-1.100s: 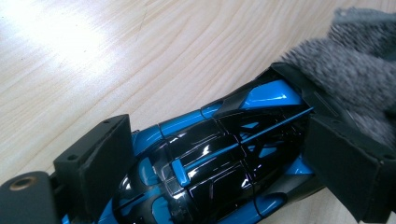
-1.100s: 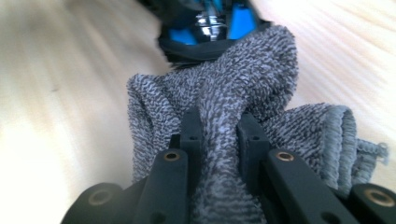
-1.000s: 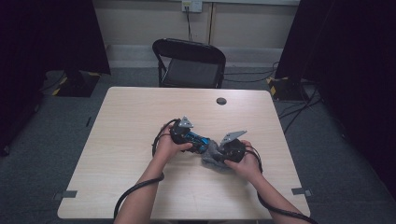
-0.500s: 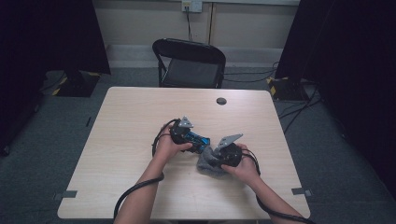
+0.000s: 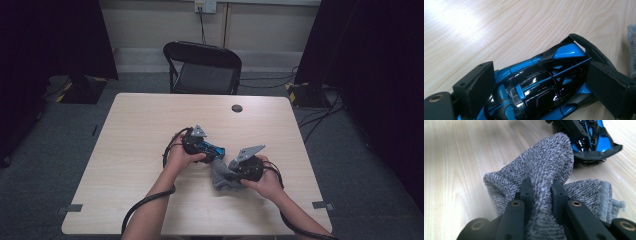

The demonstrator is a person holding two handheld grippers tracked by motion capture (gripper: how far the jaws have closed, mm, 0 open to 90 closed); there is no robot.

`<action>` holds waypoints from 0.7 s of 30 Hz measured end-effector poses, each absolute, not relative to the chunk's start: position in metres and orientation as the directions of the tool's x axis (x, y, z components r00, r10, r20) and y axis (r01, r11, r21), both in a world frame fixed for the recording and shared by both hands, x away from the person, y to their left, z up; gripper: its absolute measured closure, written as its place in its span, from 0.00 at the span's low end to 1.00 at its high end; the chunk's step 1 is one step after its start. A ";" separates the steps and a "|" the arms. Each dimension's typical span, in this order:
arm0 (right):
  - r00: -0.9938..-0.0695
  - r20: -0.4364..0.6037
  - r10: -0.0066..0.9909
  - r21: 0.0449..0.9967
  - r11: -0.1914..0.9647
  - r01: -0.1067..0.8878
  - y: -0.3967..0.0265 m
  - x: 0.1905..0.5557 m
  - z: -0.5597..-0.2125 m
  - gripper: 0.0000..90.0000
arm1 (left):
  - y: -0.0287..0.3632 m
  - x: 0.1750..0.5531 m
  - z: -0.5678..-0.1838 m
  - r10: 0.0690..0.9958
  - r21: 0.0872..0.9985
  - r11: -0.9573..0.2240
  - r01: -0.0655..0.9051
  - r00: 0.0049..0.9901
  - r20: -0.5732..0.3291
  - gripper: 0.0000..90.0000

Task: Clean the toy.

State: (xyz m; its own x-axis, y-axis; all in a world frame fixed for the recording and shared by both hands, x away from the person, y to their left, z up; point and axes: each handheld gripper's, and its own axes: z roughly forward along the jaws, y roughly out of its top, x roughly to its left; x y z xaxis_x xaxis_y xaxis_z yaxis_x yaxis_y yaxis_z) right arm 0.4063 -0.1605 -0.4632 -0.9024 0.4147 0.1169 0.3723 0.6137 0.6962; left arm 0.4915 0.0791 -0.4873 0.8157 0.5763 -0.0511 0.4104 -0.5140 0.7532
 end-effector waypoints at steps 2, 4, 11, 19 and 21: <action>-0.899 0.112 0.423 0.696 0.613 0.374 -0.165 0.406 -0.462 0.85 | 0.079 0.492 -0.487 0.575 0.751 -0.518 0.409 0.817 -0.048 0.09; -0.893 0.111 0.436 0.699 0.604 0.382 -0.170 0.407 -0.460 0.85 | 0.079 0.492 -0.487 0.576 0.752 -0.515 0.410 0.816 -0.050 0.09; -0.856 0.099 0.508 0.715 0.562 0.416 -0.190 0.419 -0.450 0.85 | 0.079 0.491 -0.487 0.575 0.753 -0.517 0.407 0.817 -0.048 0.09; -0.797 0.066 0.601 0.711 0.532 0.460 -0.206 0.444 -0.450 0.85 | 0.079 0.492 -0.487 0.572 0.753 -0.518 0.407 0.818 -0.049 0.09; -0.781 0.072 0.620 0.708 0.520 0.478 -0.209 0.450 -0.452 0.84 | 0.079 0.492 -0.487 0.572 0.752 -0.518 0.408 0.819 -0.050 0.09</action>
State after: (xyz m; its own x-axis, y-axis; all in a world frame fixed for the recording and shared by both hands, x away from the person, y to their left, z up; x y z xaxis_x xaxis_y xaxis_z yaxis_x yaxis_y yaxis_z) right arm 0.4504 -0.2086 -0.4516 -0.7814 0.6198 0.0720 0.4778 0.5202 0.7079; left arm 0.4920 0.0790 -0.4871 0.8187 0.5721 -0.0495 0.4076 -0.5182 0.7519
